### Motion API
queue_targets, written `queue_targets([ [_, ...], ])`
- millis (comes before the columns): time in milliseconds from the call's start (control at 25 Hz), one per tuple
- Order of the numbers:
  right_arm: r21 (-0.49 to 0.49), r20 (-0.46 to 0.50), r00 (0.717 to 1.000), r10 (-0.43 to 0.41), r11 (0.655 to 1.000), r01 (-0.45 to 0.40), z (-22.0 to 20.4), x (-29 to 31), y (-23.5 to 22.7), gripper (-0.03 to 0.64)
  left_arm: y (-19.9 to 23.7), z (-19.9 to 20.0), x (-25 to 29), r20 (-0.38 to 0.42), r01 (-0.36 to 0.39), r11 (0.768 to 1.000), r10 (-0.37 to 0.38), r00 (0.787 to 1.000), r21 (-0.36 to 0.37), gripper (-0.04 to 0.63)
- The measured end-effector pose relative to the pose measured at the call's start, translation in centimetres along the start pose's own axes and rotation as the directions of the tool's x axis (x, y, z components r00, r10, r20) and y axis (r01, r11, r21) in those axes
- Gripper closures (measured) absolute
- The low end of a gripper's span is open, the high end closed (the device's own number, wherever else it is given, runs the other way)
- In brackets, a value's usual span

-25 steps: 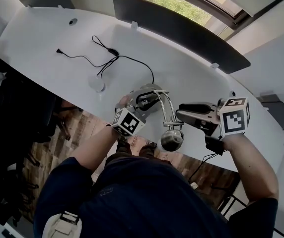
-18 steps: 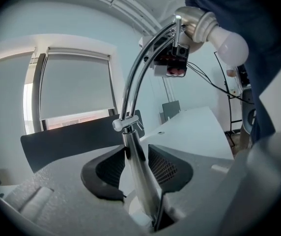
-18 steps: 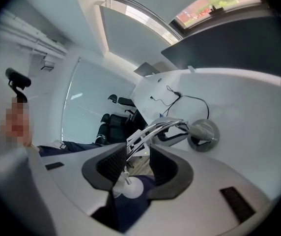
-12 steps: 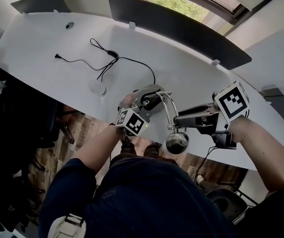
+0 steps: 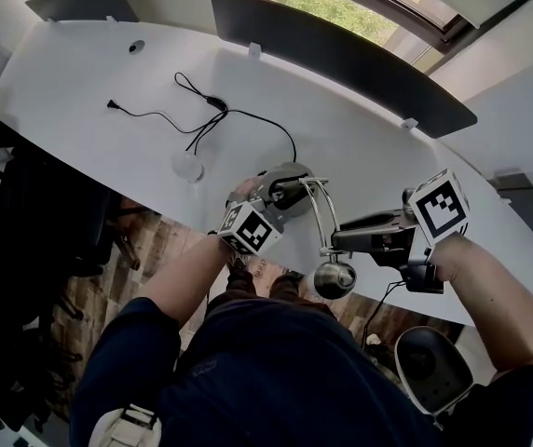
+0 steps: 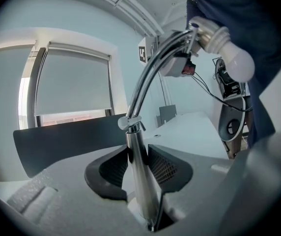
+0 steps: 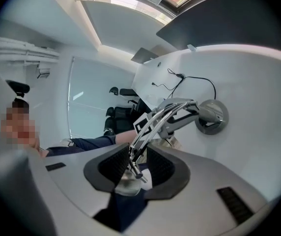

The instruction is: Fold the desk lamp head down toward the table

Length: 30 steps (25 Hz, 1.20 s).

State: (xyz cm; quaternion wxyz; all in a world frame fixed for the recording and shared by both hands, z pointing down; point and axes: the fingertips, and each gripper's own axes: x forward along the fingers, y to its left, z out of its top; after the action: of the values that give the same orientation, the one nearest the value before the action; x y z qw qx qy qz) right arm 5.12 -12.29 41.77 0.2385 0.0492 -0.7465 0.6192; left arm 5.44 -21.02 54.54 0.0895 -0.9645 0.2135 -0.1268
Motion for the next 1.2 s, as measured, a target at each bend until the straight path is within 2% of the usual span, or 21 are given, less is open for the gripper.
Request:
queue_targets([
  [80,-0.007,-0.015,1.0,-0.015,1.0,0.015,-0.9,0.6,-0.7,0.509,0.0,-0.1,0.0,0.006,0.005,1.0,-0.005,1.0,-0.012,0.464],
  [240,-0.018,0.019,1.0,0.02,1.0,-0.02,-1.5,0.9,-1.1,0.512,0.1,-0.1,-0.1,0.01,0.002,1.0,-0.002,1.0,-0.028,0.467],
  [360,-0.043,0.014,1.0,-0.003,0.999,0.003,-2.2,1.5,-1.9,0.517,0.1,-0.1,-0.2,0.006,0.009,1.0,-0.009,1.0,-0.028,0.468],
  [520,-0.049,-0.009,0.999,-0.032,0.998,0.032,-3.5,2.6,-3.8,0.526,0.0,-0.1,-0.2,0.003,0.038,0.999,-0.038,0.999,-0.028,0.468],
  [680,-0.025,0.029,0.999,-0.015,1.0,0.015,-4.1,3.6,-5.5,0.536,0.0,-0.2,-0.3,0.011,0.074,0.997,-0.073,0.997,-0.029,0.468],
  [840,-0.05,0.051,0.998,-0.022,0.998,0.024,-4.3,4.3,-6.9,0.537,0.0,-0.3,-0.3,0.013,0.1,0.995,-0.1,0.995,-0.029,0.468],
  [1000,-0.084,0.067,0.996,-0.055,0.995,0.061,-4.4,5.0,-8.0,0.537,0.1,-0.1,-0.4,0.005,0.119,0.993,-0.119,0.993,-0.024,0.469],
  [1200,-0.164,0.099,0.986,-0.135,0.975,0.15,-4.4,5.6,-9.5,0.537,0.0,-0.3,-0.3,-0.005,0.148,0.989,-0.148,0.989,-0.003,0.468],
])
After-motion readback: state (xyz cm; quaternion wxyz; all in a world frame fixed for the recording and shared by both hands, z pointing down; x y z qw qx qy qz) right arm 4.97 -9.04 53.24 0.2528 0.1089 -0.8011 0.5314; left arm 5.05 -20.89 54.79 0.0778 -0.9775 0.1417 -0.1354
